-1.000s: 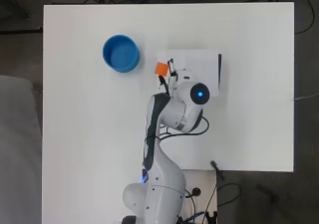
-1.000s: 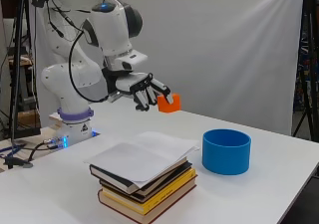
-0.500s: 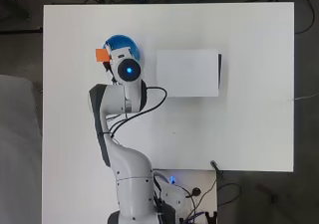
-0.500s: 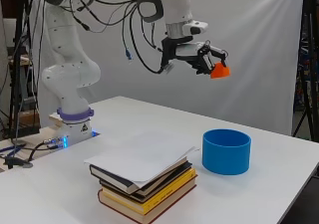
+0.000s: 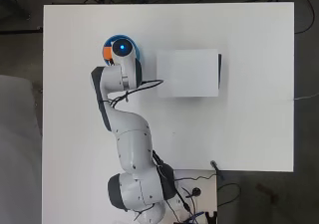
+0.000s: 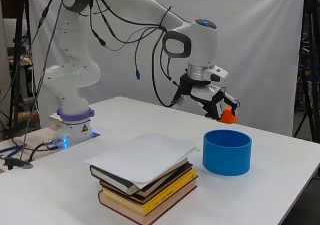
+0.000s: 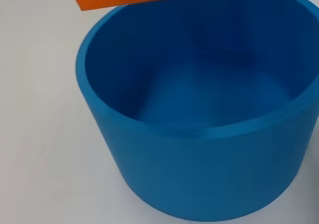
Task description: Teleoperate dual arm-hand system to pick and place objects
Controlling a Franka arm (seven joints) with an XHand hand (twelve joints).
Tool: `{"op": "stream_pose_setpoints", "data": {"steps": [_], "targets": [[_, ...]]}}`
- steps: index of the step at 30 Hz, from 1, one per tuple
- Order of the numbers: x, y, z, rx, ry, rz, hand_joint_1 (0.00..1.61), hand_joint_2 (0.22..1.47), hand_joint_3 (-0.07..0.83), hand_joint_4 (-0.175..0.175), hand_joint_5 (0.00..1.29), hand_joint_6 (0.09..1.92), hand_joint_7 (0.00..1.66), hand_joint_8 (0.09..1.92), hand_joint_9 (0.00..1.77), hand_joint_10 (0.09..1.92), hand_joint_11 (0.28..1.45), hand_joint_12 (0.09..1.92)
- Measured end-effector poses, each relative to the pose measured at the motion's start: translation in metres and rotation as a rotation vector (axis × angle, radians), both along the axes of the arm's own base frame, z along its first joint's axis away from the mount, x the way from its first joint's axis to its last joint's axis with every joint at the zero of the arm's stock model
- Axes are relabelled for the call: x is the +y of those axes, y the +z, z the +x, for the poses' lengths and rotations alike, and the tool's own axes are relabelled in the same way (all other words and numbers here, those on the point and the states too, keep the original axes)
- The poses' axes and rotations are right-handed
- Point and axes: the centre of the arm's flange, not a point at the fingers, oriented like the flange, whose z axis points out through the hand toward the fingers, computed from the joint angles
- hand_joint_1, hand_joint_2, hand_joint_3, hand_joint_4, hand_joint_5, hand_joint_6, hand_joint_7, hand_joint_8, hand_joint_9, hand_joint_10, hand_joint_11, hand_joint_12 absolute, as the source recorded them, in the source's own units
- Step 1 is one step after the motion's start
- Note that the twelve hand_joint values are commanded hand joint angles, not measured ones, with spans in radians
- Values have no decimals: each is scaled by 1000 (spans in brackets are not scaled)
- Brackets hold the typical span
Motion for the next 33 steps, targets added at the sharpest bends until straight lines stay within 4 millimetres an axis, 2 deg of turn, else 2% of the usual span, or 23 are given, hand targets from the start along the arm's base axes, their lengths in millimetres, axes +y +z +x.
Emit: {"op": "stream_pose_setpoints", "data": {"steps": [7,8,9,10,11,12,13,14,18,20,23,26,29,31,33], "targets": [[-28,-54,48,91,-69,-7,993,1153,4,175,895,1185,1366,1920,1604,1920,1228,1732],[-32,-65,52,112,-76,-4,738,1097,-4,118,702,852,1090,1413,1290,1422,977,1260],[-35,-76,55,134,-79,1,431,1044,-6,54,423,498,686,841,837,875,719,761],[-38,-81,59,151,-82,6,227,1067,0,16,259,266,447,455,561,495,568,416],[-40,-80,63,168,-90,12,112,1069,-1,1,176,134,330,232,430,266,498,214],[-43,-84,65,199,-109,13,53,1023,-19,8,99,87,200,112,335,134,460,105],[-45,-91,65,237,-133,9,24,971,-23,17,51,87,107,87,262,87,436,87],[-47,-88,69,248,-157,4,10,935,-22,24,24,87,53,87,215,87,422,87],[-58,-80,74,246,-235,3,0,898,-15,29,0,87,27,87,172,87,412,87],[-62,-72,74,235,-238,13,0,948,1,25,31,87,117,87,251,87,445,87],[-68,-48,65,184,-231,48,0,998,16,22,46,87,129,87,251,87,452,87],[-71,-9,43,128,-234,52,0,1022,21,18,60,87,132,87,243,87,445,87],[-78,41,19,76,-239,36,0,1028,13,23,114,87,162,87,261,87,444,87],[-84,74,4,23,-251,3,0,1017,1,27,138,87,184,87,291,87,450,87],[-91,98,-7,-21,-287,-55,0,1001,-8,36,142,87,192,87,306,87,451,87]]}}
